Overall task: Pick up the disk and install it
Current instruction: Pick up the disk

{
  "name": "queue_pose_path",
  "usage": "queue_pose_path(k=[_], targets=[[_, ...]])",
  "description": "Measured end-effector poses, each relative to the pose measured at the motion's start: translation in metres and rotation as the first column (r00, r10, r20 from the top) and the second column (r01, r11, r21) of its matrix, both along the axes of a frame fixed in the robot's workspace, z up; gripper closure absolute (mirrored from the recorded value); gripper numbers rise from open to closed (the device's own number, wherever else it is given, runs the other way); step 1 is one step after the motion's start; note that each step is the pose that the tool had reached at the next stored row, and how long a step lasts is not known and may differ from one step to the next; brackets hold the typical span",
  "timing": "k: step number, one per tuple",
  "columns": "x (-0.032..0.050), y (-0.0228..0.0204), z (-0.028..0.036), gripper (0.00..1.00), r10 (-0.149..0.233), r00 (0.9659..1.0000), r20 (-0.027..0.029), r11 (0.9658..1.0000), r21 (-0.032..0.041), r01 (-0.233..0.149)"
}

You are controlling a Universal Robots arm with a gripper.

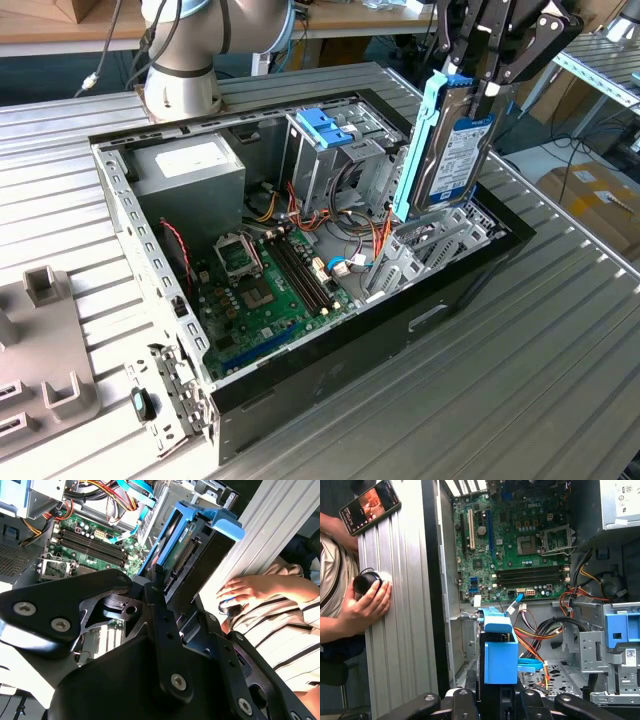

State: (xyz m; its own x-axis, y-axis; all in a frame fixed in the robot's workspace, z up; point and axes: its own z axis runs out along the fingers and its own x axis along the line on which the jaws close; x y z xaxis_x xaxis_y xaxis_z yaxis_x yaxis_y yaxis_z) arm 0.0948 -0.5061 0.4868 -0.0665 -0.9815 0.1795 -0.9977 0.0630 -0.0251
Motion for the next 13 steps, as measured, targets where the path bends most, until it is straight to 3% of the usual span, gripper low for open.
queue_pose_path(k=[13], targets=[[0.0, 0.0, -0.0021, 0.65, 0.0, 1.0, 0.0, 1.0, -0.0001, 0.0]])
